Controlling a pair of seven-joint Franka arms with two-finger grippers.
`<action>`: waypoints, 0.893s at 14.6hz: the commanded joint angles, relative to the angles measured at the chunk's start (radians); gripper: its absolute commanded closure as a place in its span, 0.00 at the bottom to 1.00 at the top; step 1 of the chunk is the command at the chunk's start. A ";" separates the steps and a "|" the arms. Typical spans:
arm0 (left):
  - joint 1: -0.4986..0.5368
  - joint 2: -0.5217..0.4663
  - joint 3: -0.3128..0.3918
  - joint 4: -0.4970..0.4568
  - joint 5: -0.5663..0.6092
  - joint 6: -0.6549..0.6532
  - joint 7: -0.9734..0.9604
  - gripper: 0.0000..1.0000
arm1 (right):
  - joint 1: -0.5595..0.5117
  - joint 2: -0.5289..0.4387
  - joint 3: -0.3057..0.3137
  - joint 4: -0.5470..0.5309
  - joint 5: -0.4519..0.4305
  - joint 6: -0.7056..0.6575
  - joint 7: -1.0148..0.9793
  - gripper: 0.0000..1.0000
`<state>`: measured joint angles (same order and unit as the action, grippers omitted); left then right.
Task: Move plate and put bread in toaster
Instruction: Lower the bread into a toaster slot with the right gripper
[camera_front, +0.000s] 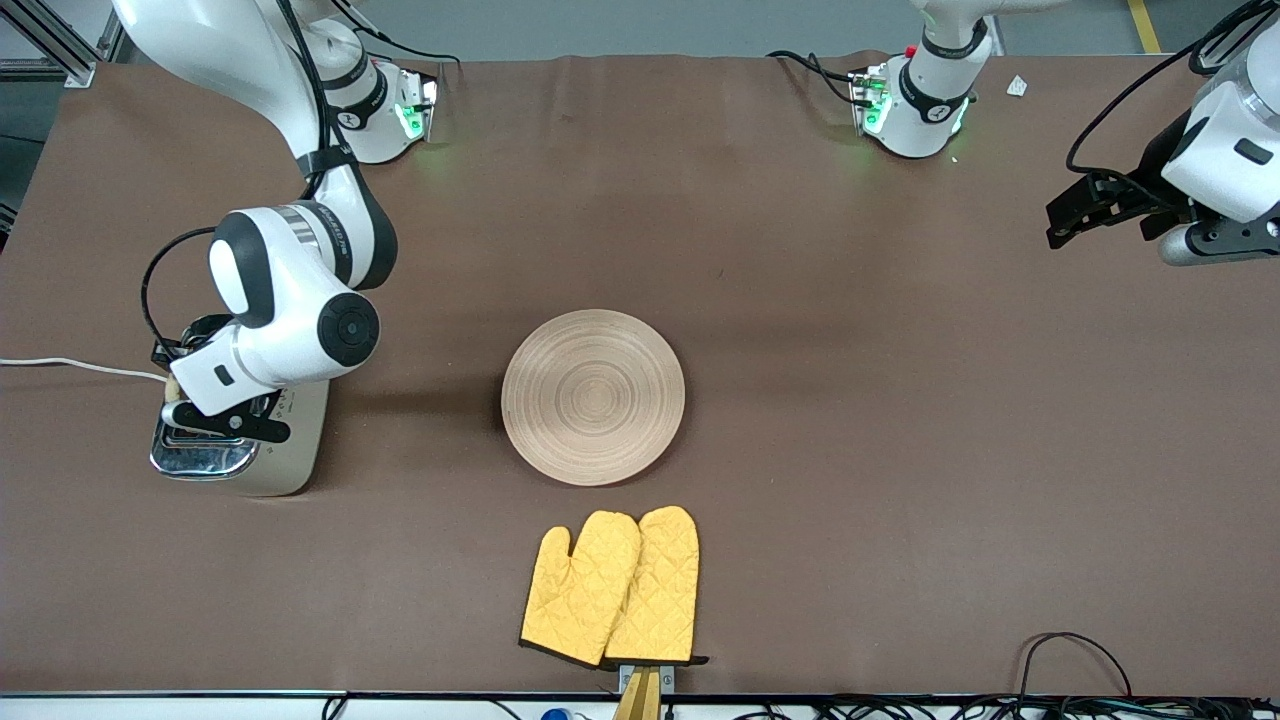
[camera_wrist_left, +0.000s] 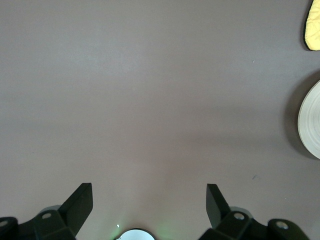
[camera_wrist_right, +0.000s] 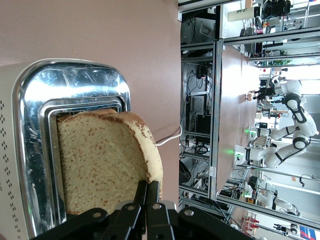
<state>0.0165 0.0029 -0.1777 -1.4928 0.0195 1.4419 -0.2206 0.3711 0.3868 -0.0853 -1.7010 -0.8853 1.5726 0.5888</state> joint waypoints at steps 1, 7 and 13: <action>0.003 0.003 0.003 0.017 -0.004 -0.003 0.015 0.00 | -0.014 0.010 0.015 -0.022 -0.012 0.003 0.058 0.96; 0.003 0.003 0.003 0.017 -0.004 -0.003 0.015 0.00 | -0.080 0.055 0.018 -0.011 0.121 0.012 0.052 0.02; 0.002 0.003 0.003 0.016 -0.007 -0.003 0.013 0.00 | -0.077 0.027 0.018 0.136 0.418 0.004 -0.056 0.00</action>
<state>0.0171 0.0029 -0.1775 -1.4925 0.0195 1.4418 -0.2205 0.3042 0.4464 -0.0780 -1.6191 -0.5680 1.5955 0.5795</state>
